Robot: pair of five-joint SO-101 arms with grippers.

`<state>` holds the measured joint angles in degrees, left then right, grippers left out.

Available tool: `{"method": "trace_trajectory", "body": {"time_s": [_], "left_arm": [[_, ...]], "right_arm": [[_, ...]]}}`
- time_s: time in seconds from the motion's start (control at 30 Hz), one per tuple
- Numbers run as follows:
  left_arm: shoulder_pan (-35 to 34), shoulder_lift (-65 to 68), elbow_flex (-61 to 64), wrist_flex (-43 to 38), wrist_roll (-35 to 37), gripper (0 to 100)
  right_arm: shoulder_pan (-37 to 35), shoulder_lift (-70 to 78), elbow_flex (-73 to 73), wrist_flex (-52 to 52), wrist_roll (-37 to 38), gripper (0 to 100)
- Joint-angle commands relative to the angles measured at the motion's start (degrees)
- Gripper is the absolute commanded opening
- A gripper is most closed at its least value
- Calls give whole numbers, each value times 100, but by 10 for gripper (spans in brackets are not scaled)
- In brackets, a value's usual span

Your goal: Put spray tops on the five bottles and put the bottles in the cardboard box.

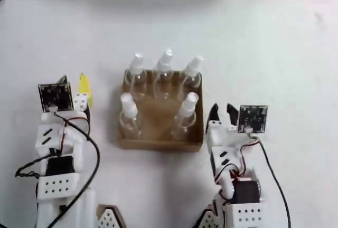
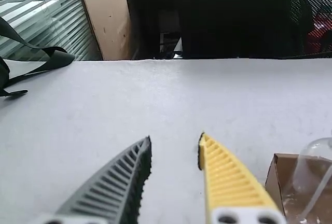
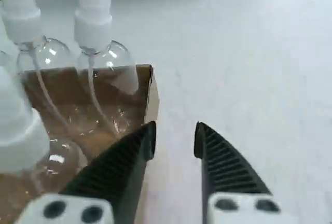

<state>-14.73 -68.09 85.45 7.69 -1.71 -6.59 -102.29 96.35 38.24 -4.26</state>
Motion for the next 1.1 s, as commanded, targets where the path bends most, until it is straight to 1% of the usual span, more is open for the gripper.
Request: {"method": "trace_trajectory", "body": {"time_s": [0.0, 0.07, 0.17, 0.33, 0.43, 0.5, 0.57, 0.7, 0.77, 0.87, 0.93, 1.07], "left_arm": [[-365, -541, -668, 387, 44, 146], [-435, -971, -914, 941, 44, 146], [-338, -1754, -1169, 1644, 44, 146], [163, -3125, -1266, 2286, -53, 146], [514, -3714, -1275, 2804, -721, 146], [681, -3723, -1354, 3305, -1134, 146], [725, -3662, -1371, 3912, -1363, 146], [734, -3662, -1222, 4862, -1380, 146], [725, -3662, -949, 5002, -1380, 147], [699, -3662, -273, 4967, -1424, 150], [646, -3662, 185, 4747, -1424, 151], [171, -3662, 774, 4273, -1389, 150]], "right_arm": [[224, -75, 53, -110, 53, 105], [198, -75, 53, -110, 53, 105], [198, -75, 53, -110, 53, 105], [215, -75, 53, -110, 53, 105], [215, -75, 53, -110, 53, 105], [198, -75, 53, -110, 53, 105], [198, -75, 53, -110, 53, 105], [198, -75, 53, -119, 53, 105], [198, -75, 53, -119, 53, 106], [198, -75, 53, -119, 53, 106], [198, -75, 53, -119, 53, 106], [215, -75, 53, -127, 53, 106]]}}
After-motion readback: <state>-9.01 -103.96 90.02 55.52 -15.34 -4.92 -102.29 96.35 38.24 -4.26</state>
